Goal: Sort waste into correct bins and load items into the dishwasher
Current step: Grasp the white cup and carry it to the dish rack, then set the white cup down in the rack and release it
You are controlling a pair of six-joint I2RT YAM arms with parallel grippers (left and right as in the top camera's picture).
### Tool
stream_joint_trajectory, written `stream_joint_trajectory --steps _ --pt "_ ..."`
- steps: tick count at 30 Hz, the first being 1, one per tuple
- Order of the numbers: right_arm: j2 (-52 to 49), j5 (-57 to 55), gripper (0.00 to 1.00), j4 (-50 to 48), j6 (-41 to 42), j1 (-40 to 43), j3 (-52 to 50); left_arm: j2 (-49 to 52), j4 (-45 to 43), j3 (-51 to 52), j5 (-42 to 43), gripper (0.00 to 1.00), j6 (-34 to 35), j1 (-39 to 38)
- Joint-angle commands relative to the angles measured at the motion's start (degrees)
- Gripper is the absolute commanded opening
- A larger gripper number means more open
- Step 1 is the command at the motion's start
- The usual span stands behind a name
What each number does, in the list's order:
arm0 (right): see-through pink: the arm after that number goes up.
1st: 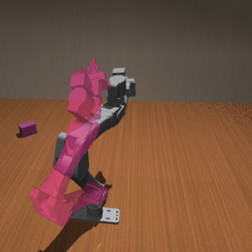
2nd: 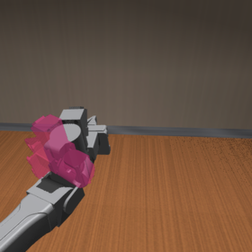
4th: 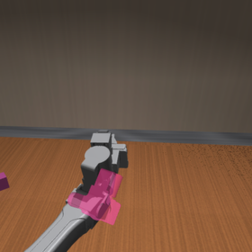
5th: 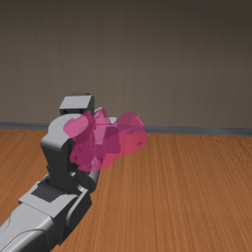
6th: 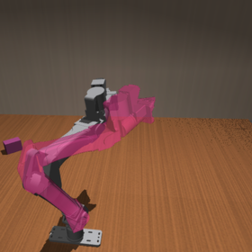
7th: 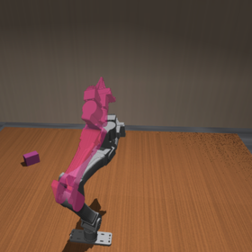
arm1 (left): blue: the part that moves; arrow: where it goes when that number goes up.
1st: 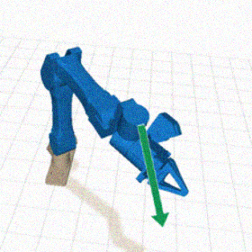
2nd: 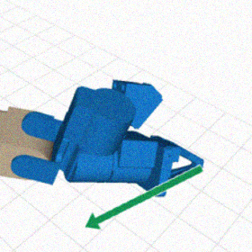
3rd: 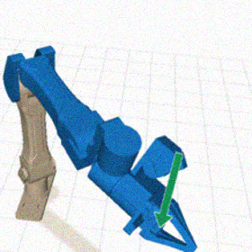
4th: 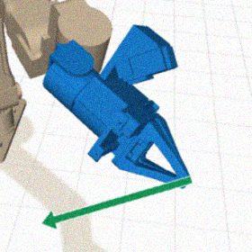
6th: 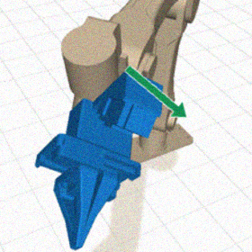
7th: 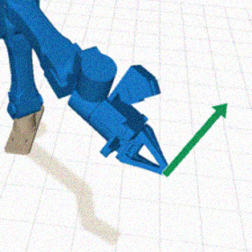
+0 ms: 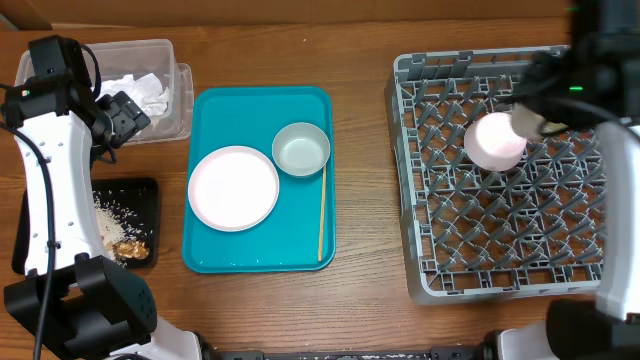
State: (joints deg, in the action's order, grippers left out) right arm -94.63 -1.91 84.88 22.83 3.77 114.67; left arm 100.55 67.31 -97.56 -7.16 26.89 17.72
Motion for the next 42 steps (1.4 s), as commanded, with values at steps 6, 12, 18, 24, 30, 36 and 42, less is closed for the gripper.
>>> stream_joint_trajectory --steps 6,12,18,24,30,36,42 --pt "0.4 49.5 0.04 -6.4 -20.1 16.9 -14.7 -0.6 -0.1 -0.9 -0.7 1.00 0.6 -0.1" --pt "0.4 73.0 0.04 -5.9 -35.3 25.4 -29.2 -0.6 -0.1 -0.9 -0.7 1.00 0.6 -0.1" --pt "0.4 84.2 0.04 -10.3 -44.3 31.5 -45.7 -0.6 -0.1 -0.9 -0.7 1.00 0.6 -0.1" --pt "0.3 86.8 0.04 -17.4 -43.9 32.0 -55.6 -0.6 -0.1 -0.9 -0.7 1.00 0.6 -0.1" --pt "0.3 84.4 0.04 -18.3 -43.8 32.0 -56.5 -0.6 -0.1 -0.9 -0.7 1.00 0.6 -0.1" --pt "0.3 75.4 0.04 -18.6 -39.5 32.0 -56.6 -0.6 -0.1 -0.9 -0.7 1.00 0.6 -0.1" --pt "0.3 75.1 0.04 -18.6 -37.7 32.0 -56.7 -0.6 -0.1 -0.9 -0.7 1.00 0.6 -0.1"
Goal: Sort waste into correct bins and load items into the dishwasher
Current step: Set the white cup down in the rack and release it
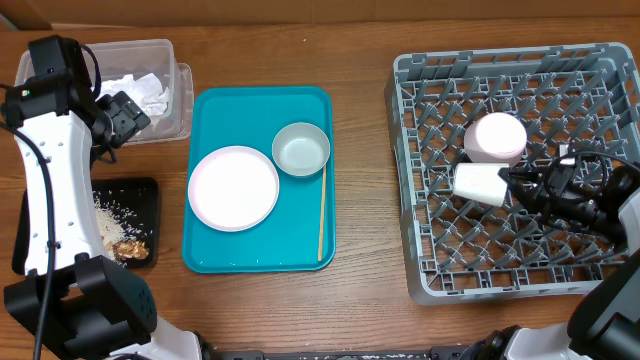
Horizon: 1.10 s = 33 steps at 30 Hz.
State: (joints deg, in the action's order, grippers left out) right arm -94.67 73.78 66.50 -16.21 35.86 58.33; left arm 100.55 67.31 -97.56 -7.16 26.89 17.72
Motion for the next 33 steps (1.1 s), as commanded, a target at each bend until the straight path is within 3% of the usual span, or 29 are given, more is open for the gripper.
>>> stream_joint_trajectory --steps 1,17,24,33 --pt "0.4 -0.6 0.04 -0.2 1.3 0.0 -0.4 -0.6 -0.1 -0.9 -0.7 1.00 0.6 -0.1" --pt "0.4 3.4 0.04 -7.4 1.8 0.0 -7.3 -0.6 -0.1 -0.9 -0.7 1.00 0.6 -0.1" --pt "0.4 -1.6 0.04 -11.4 8.8 2.3 -6.4 -0.6 -0.1 -0.9 -0.7 1.00 0.6 -0.1" --pt "0.4 -8.9 0.04 -11.1 10.9 5.0 -4.2 -0.6 -0.1 -0.9 -0.7 1.00 0.6 -0.1"
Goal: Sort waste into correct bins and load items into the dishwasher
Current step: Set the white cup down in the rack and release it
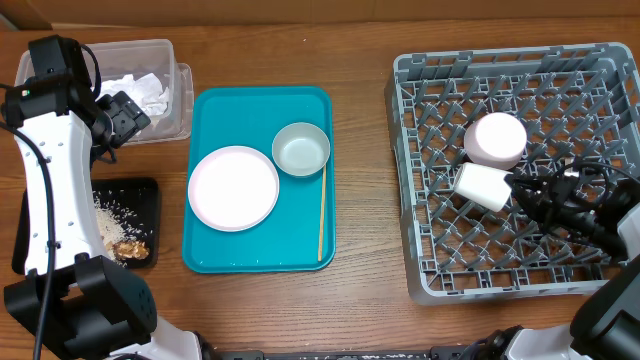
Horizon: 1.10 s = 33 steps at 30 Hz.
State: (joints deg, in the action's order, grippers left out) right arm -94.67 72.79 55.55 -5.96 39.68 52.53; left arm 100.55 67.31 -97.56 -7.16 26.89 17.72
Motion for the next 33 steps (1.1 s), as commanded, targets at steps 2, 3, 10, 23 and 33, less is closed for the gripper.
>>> stream_joint_trajectory --steps 2,3,10,23,33 --pt "0.4 -7.9 0.06 0.2 0.7 1.3 2.3 -0.6 -0.1 -0.9 -0.7 1.00 0.6 -0.1" --pt "0.4 -8.3 0.06 0.5 0.7 1.3 2.7 -0.6 -0.1 -0.9 -0.7 1.00 0.6 -0.1" --pt "0.5 -18.1 0.09 1.1 4.7 1.3 6.2 -0.6 -0.1 -0.9 -0.7 1.00 0.6 -0.1" --pt "3.5 -36.0 0.09 0.5 15.8 1.3 9.9 -0.6 -0.1 -0.9 -0.7 1.00 0.6 -0.1" --pt "20.7 -39.1 0.09 2.3 17.3 -3.6 9.9 -0.6 -0.1 -0.9 -0.7 1.00 0.6 -0.1"
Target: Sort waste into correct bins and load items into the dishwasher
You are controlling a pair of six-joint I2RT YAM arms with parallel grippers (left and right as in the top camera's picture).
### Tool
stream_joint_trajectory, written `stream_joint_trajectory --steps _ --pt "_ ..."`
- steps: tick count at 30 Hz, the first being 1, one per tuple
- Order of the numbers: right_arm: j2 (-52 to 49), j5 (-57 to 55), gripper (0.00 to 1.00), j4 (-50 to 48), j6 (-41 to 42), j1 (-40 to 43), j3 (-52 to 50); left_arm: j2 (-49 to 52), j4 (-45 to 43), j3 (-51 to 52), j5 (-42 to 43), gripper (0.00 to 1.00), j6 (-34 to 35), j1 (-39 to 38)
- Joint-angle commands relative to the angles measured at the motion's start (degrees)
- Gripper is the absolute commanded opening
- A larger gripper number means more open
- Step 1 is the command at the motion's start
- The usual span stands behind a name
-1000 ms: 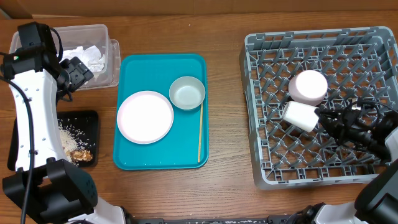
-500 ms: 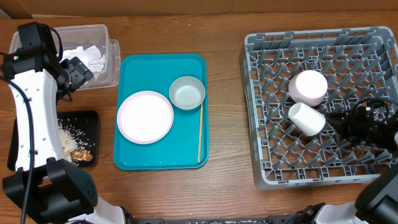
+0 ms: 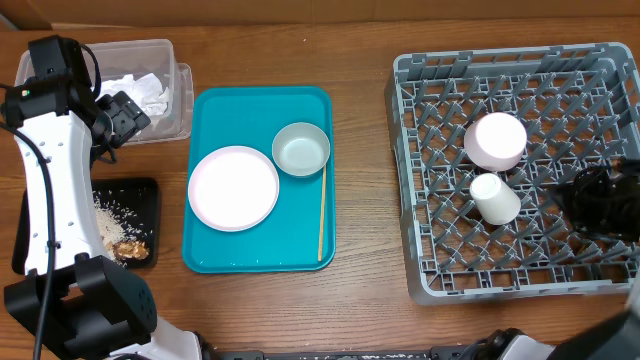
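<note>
A grey dishwasher rack (image 3: 420, 180) stands on the right. In it a pink cup (image 3: 496, 140) sits upside down, with a small white cup (image 3: 495, 198) just in front of it, mouth down and slightly tilted. My right gripper (image 3: 585, 200) is a dark blur at the rack's right side, clear of the white cup and holding nothing. The teal tray (image 3: 215, 110) carries a white plate (image 3: 233, 188), a grey-green bowl (image 3: 301, 149) and a wooden chopstick (image 3: 322, 215). My left gripper (image 3: 125, 115) hangs at the front edge of the clear bin (image 3: 180, 90); its jaws are hard to make out.
The clear bin holds crumpled white paper (image 3: 140, 88). A black tray (image 3: 150, 190) with rice and food scraps lies at the front left, partly under my left arm. Bare wooden table separates the teal tray from the rack.
The white cup was on its side in my right gripper; now it stands mouth down in the rack, let go. The right gripper has drawn back to the right. The left arm is unchanged.
My right gripper first held the pink cup over the rack's back. Then the pink cup stood in the rack and the gripper held a white cup on its side beside it. It stayed so, and now the white cup stands free in front of the pink one.
</note>
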State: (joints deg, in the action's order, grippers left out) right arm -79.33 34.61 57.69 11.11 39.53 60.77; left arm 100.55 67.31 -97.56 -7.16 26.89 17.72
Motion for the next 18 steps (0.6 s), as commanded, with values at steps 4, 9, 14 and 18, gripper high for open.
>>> stream_joint_trajectory --steps 4,9,14,18 --pt "9.3 -4.5 0.04 -0.4 -0.8 -13.8 1.6 -0.6 -0.1 -0.9 -0.7 1.00 0.6 -0.1" --pt "7.1 -13.5 0.04 -1.7 3.2 -25.4 1.0 -0.6 -0.1 -0.9 -0.7 1.00 0.6 -0.1" --pt "1.4 -25.8 0.04 -3.5 9.2 -34.2 0.9 -0.6 -0.1 -0.9 -0.7 1.00 0.6 -0.1" --pt "-2.6 -29.8 0.04 -3.5 11.2 -35.8 0.9 -0.6 -0.1 -0.9 -0.7 1.00 0.6 -0.1"
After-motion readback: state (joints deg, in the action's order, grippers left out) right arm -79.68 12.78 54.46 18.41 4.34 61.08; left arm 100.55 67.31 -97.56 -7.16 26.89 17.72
